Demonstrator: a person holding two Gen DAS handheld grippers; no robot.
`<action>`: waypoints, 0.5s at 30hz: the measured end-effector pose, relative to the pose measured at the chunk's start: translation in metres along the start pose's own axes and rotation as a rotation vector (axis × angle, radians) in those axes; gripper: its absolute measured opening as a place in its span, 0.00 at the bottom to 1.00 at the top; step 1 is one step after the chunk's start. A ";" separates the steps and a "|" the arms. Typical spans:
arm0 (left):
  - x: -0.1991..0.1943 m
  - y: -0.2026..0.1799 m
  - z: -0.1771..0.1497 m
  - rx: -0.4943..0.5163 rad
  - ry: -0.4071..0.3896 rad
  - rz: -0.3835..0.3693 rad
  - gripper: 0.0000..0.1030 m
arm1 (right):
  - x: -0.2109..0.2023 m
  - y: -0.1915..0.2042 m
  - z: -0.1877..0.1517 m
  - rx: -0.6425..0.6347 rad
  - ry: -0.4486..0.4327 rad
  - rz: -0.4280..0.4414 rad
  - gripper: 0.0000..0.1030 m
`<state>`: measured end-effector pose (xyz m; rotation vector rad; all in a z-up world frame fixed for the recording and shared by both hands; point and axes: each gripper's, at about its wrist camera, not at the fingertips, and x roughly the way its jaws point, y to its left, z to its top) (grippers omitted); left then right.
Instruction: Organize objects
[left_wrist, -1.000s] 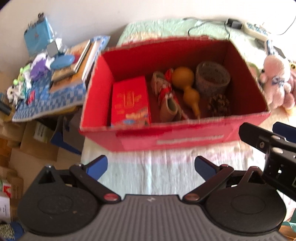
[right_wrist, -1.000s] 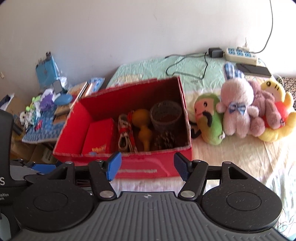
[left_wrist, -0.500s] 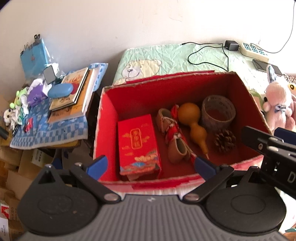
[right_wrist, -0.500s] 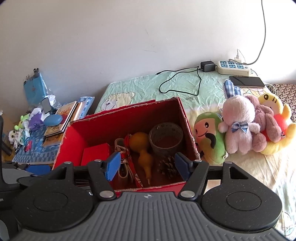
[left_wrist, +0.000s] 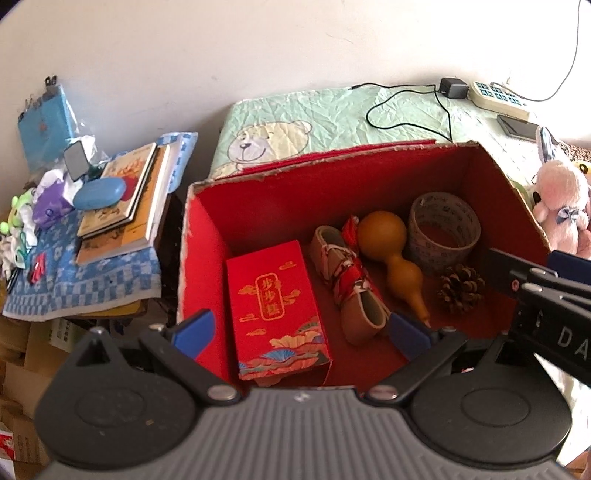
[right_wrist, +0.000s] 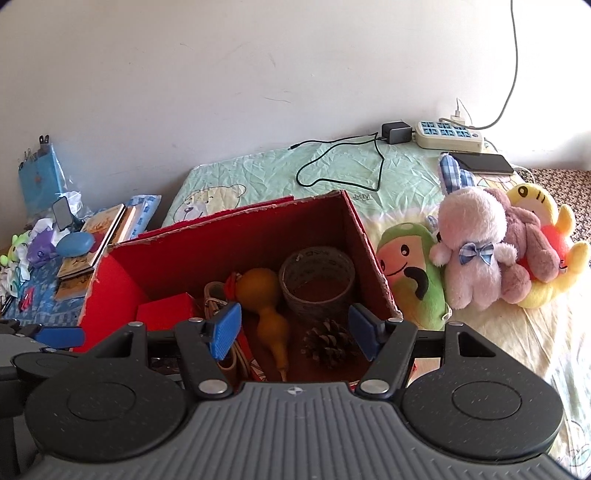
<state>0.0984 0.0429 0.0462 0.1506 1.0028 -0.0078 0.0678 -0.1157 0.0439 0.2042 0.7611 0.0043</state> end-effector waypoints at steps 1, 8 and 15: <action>0.002 -0.001 0.000 0.004 0.002 -0.003 0.98 | 0.001 0.000 -0.001 -0.002 0.005 0.000 0.65; 0.011 -0.006 0.003 0.019 0.016 -0.021 0.98 | 0.008 -0.002 0.003 -0.009 0.013 0.006 0.64; 0.019 -0.009 0.005 -0.008 0.049 -0.037 0.98 | 0.019 -0.007 0.010 -0.023 0.030 0.025 0.64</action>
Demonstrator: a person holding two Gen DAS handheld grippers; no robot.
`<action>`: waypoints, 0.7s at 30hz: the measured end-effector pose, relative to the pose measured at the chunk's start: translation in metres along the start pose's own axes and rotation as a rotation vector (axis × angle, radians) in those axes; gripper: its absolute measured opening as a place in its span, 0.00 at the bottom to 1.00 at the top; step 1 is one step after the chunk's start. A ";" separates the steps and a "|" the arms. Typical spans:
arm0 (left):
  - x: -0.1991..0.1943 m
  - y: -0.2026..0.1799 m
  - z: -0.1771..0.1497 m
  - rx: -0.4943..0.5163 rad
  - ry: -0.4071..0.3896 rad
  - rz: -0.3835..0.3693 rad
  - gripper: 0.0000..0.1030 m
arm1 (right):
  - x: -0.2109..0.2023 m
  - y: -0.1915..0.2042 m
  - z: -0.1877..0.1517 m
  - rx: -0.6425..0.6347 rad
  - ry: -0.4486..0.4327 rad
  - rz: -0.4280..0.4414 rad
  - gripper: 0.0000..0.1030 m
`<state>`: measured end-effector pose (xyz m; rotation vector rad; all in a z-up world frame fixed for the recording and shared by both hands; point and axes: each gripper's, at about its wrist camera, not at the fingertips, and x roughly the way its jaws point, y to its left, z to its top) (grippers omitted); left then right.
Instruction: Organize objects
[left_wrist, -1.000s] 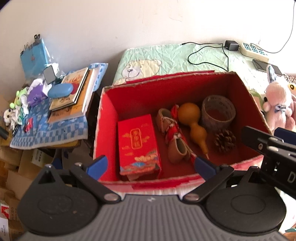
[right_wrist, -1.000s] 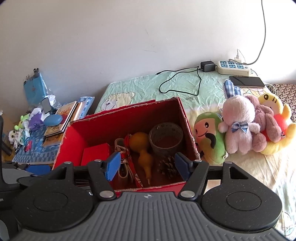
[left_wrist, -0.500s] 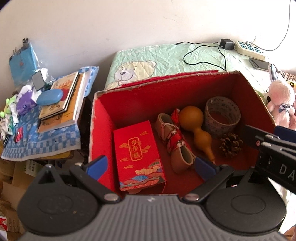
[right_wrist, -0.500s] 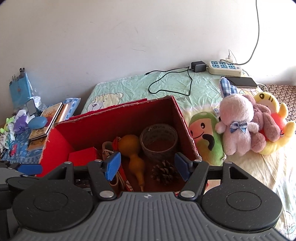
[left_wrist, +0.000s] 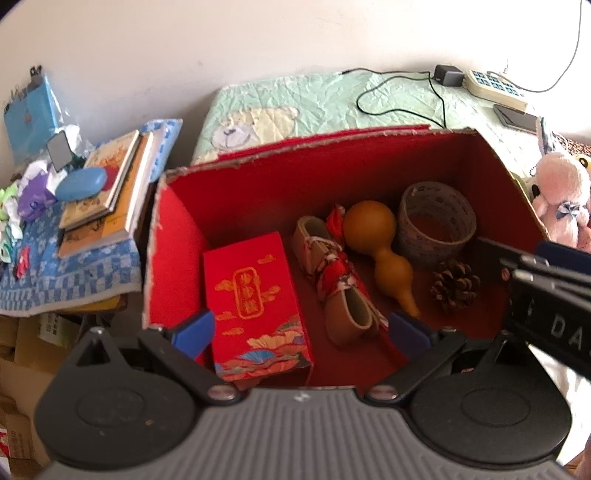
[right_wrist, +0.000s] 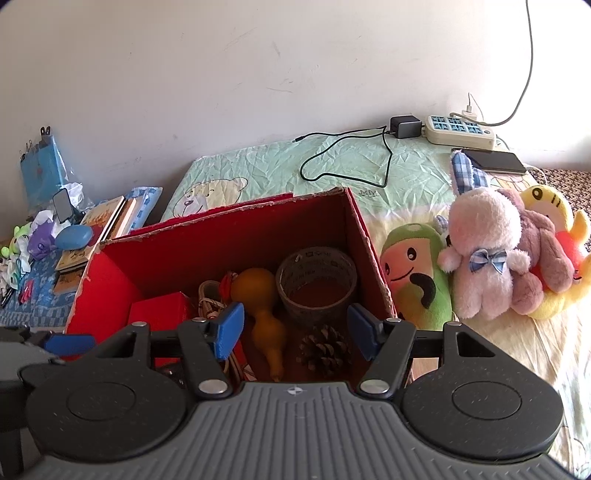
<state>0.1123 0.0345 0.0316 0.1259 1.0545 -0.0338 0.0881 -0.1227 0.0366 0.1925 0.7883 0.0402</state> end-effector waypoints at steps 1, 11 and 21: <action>0.001 0.000 0.000 -0.001 0.005 0.001 0.98 | 0.002 0.000 0.000 0.000 0.003 0.001 0.64; 0.015 0.002 0.001 -0.012 0.042 0.005 0.98 | 0.010 -0.002 -0.002 0.010 0.021 0.000 0.63; 0.021 0.001 0.003 0.004 0.054 0.007 0.98 | 0.017 -0.004 -0.003 0.017 0.036 -0.014 0.54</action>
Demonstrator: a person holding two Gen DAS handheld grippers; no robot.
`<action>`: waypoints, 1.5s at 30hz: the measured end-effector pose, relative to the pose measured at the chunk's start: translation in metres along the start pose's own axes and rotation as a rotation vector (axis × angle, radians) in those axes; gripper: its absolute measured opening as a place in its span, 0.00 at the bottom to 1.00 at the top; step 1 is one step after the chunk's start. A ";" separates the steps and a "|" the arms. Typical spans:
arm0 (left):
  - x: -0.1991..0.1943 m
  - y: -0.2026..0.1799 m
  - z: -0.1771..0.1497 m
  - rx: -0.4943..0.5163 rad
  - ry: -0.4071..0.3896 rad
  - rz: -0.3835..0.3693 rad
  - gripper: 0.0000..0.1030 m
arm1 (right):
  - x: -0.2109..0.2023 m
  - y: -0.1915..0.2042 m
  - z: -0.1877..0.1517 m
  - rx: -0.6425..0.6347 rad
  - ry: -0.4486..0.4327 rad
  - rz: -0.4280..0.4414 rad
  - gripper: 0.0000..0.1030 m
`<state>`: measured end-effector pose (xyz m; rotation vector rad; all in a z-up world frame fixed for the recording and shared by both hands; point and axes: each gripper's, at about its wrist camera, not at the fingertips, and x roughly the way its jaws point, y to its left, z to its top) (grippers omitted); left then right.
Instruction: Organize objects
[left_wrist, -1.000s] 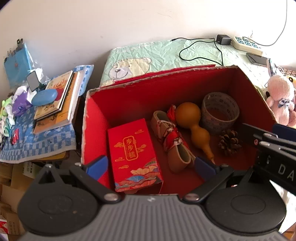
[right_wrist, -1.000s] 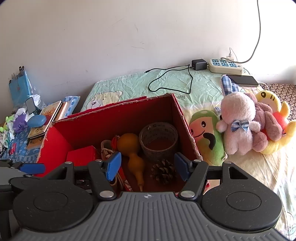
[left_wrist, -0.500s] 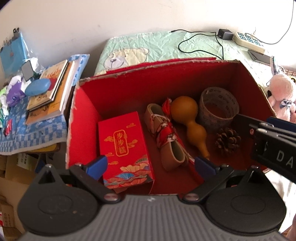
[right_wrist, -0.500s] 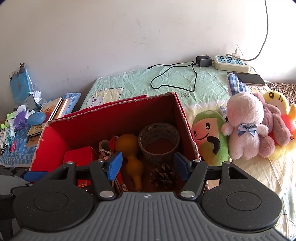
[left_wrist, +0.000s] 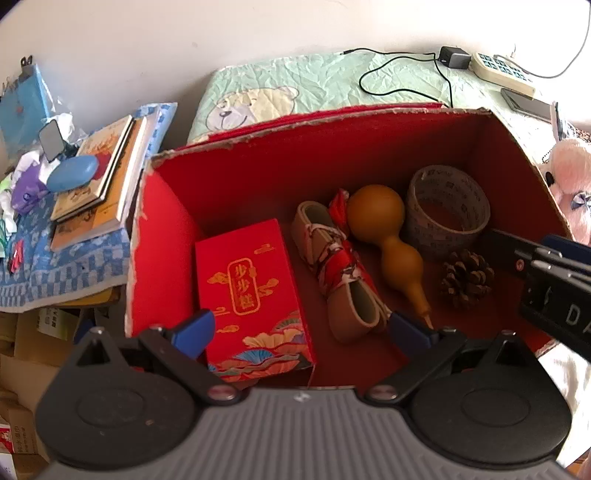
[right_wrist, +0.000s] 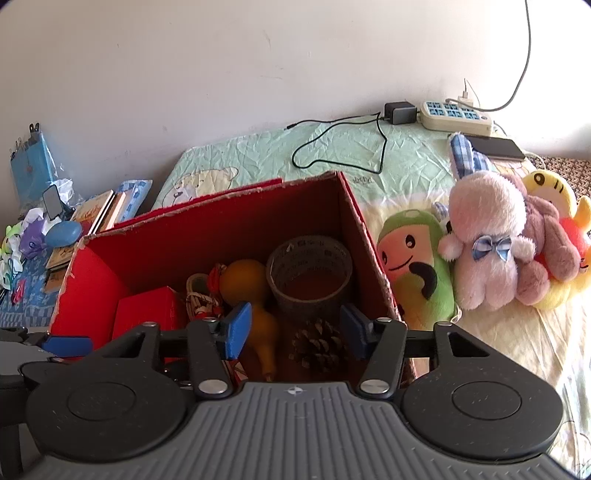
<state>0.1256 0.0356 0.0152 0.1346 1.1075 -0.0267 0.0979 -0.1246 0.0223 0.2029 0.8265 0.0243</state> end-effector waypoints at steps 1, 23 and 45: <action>0.001 0.000 0.000 0.001 0.002 -0.001 0.98 | 0.001 0.000 0.000 -0.002 0.005 0.001 0.52; 0.008 0.000 -0.001 -0.013 0.011 0.015 0.98 | 0.012 -0.002 0.000 -0.007 0.045 -0.009 0.52; 0.018 0.001 -0.007 -0.031 0.024 0.031 0.98 | 0.013 -0.001 -0.003 -0.014 0.039 0.008 0.52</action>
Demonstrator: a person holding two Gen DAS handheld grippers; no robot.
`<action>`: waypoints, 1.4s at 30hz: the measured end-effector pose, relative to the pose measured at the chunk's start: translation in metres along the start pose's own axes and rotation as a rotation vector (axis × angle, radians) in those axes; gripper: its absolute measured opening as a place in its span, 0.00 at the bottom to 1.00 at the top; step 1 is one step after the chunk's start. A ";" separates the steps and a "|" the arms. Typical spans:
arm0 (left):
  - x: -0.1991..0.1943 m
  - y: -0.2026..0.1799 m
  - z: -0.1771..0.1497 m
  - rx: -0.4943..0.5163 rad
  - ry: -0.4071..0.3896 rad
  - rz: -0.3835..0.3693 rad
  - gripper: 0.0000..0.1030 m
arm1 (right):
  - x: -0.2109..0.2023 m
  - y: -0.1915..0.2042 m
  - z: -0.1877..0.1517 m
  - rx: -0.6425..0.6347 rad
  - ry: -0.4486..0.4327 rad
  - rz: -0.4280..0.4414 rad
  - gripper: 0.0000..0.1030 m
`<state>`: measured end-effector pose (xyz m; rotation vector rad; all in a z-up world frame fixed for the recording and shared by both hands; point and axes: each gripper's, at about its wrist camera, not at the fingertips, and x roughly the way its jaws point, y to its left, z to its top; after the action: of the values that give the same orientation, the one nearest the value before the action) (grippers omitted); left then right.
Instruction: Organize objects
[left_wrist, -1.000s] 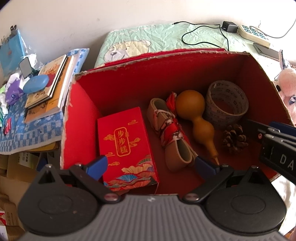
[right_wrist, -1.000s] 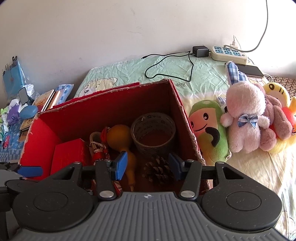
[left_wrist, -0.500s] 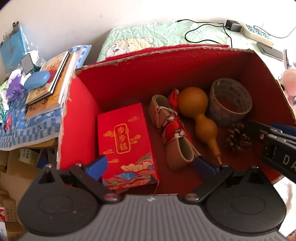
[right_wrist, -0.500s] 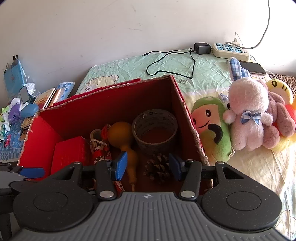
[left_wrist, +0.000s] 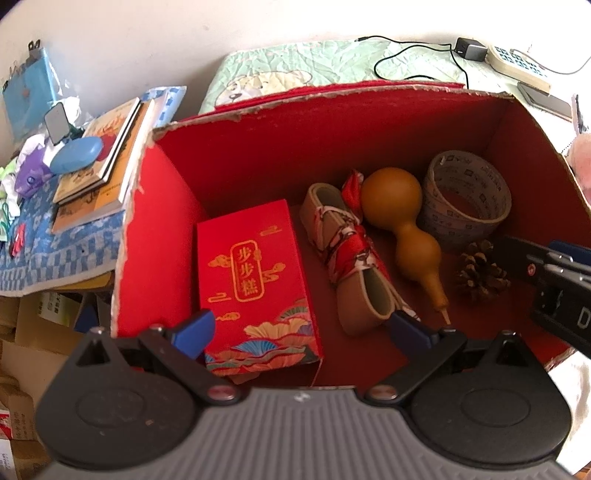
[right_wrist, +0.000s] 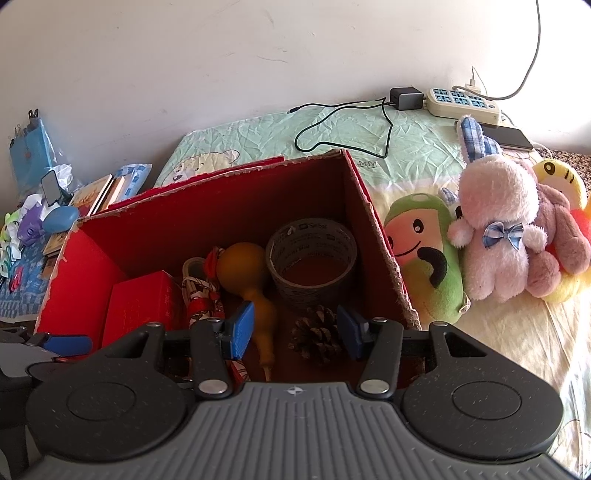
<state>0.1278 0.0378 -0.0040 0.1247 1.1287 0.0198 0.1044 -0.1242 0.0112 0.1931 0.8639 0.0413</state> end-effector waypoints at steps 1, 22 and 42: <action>0.000 0.000 0.000 0.003 0.002 -0.001 0.98 | 0.000 0.000 0.000 0.000 0.000 0.001 0.52; 0.005 0.000 0.000 0.005 0.027 -0.020 0.98 | 0.000 0.002 -0.001 -0.006 -0.002 0.000 0.51; 0.005 0.000 0.000 0.005 0.027 -0.019 0.98 | 0.001 0.001 -0.001 -0.010 -0.003 -0.006 0.51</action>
<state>0.1299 0.0379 -0.0087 0.1179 1.1572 0.0016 0.1043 -0.1230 0.0099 0.1809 0.8606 0.0403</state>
